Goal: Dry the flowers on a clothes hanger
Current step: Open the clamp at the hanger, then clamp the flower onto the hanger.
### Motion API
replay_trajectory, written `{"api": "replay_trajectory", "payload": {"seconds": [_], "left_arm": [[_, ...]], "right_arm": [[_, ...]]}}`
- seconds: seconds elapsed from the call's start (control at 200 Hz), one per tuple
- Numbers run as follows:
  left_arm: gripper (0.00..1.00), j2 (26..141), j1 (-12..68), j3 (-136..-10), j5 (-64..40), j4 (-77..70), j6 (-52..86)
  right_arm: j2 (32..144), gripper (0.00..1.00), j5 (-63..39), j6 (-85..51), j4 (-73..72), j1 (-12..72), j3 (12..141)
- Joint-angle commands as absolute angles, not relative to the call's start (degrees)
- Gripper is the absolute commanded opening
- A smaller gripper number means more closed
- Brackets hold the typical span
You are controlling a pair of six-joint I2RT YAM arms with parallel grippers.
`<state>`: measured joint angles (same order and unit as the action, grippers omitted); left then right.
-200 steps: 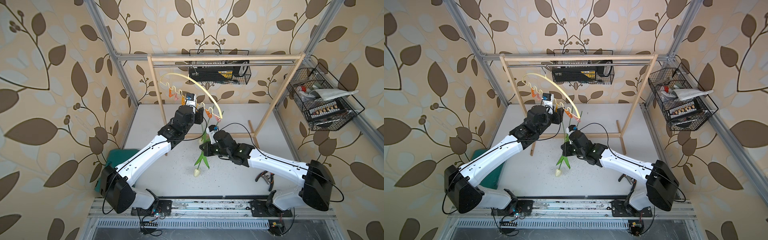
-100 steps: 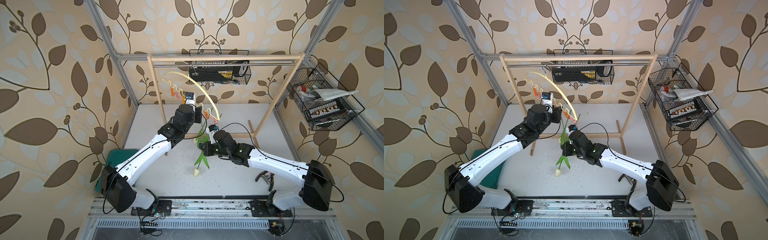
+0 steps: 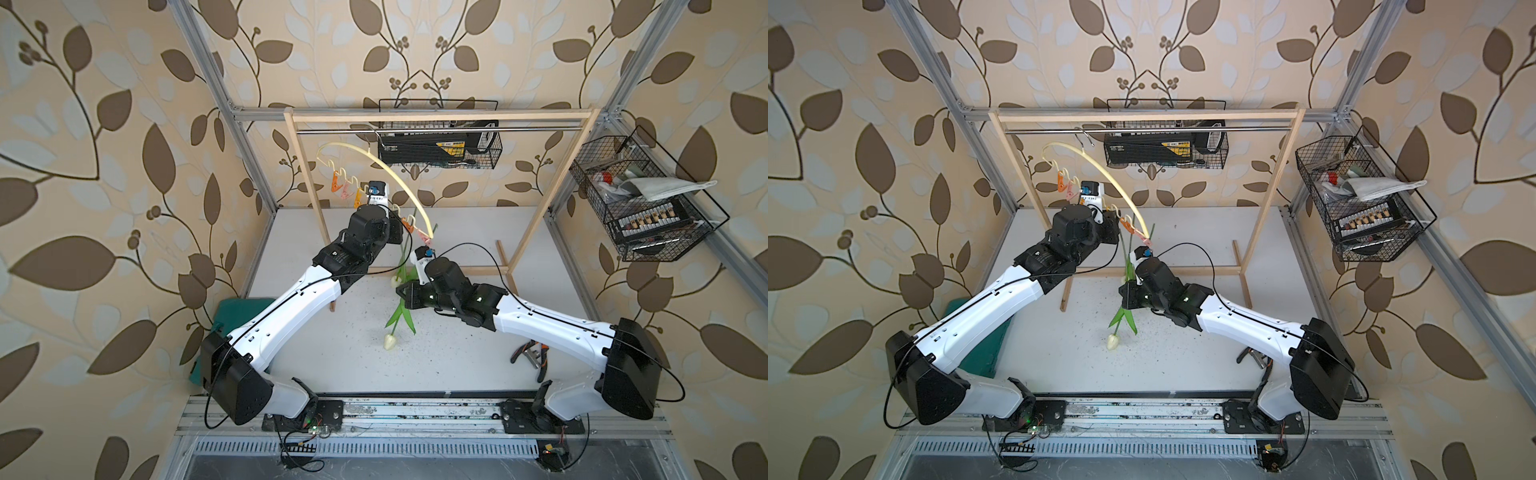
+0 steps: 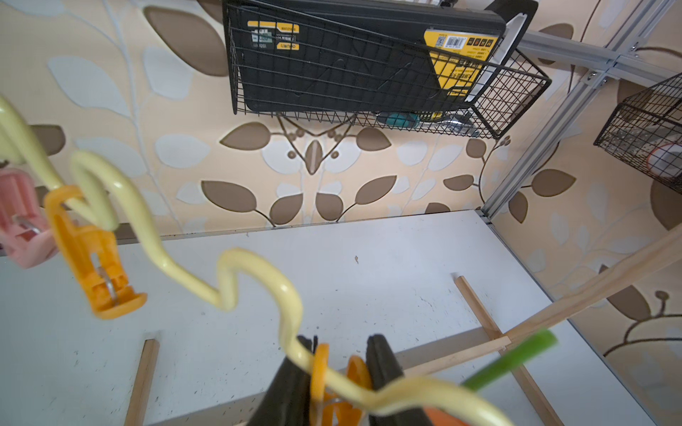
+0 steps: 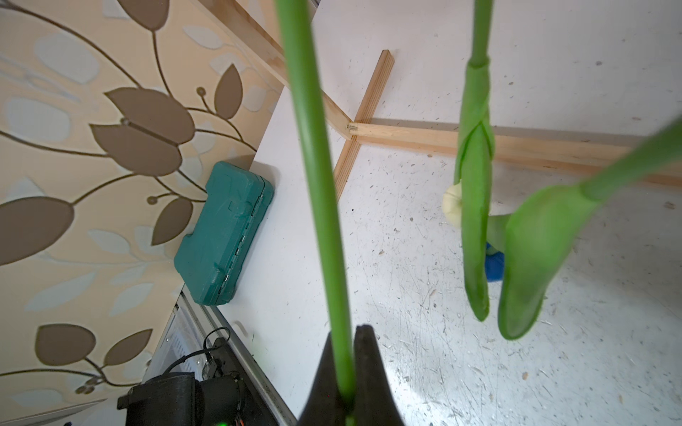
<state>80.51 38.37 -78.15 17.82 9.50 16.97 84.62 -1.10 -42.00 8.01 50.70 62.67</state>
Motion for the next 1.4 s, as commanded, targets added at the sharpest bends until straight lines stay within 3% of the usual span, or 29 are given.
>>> {"api": "replay_trajectory", "payload": {"seconds": [0.0,0.66,1.395], "left_arm": [[0.26,80.73,38.86,-80.66,17.16,10.43,17.97],[0.21,82.17,38.85,-84.90,14.49,16.48,19.32],[0.19,81.04,38.80,-85.50,14.90,18.67,18.63]], "right_arm": [[86.17,0.00,-2.08,-42.27,8.35,50.16,64.85],[90.20,0.00,-6.44,-45.52,-2.02,48.11,66.90],[93.78,0.00,-6.90,-39.64,-9.64,46.67,71.20]]}}
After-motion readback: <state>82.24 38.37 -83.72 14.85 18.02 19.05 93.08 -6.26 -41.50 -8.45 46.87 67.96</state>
